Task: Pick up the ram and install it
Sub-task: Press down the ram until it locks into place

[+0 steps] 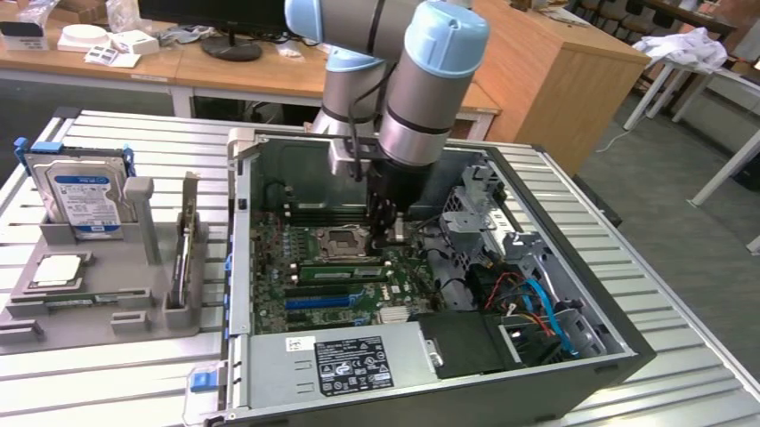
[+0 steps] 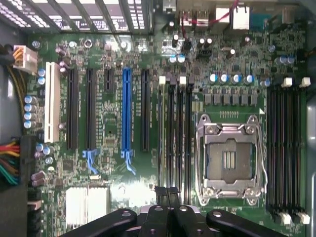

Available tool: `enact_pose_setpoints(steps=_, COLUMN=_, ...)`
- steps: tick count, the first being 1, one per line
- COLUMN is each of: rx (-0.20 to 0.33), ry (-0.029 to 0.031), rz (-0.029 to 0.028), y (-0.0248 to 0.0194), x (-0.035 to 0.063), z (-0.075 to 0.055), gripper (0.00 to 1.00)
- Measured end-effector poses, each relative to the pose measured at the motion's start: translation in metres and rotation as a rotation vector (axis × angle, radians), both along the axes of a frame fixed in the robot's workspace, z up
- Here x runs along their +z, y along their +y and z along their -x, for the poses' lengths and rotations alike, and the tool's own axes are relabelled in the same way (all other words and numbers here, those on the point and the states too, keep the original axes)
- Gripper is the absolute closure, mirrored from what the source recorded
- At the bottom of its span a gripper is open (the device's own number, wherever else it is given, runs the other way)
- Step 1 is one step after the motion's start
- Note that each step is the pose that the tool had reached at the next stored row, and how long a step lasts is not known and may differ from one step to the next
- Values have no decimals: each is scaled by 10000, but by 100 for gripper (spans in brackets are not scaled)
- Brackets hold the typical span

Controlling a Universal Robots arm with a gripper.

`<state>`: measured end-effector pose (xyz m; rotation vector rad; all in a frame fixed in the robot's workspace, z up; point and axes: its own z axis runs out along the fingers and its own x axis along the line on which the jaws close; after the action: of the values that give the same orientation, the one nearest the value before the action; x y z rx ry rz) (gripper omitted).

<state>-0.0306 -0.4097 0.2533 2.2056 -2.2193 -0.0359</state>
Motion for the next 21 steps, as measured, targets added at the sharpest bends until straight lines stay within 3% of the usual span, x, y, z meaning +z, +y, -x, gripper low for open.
enact_pose_setpoints(steps=21, rx=0, ry=0, rz=0, y=0, x=0, z=325, gripper=89)
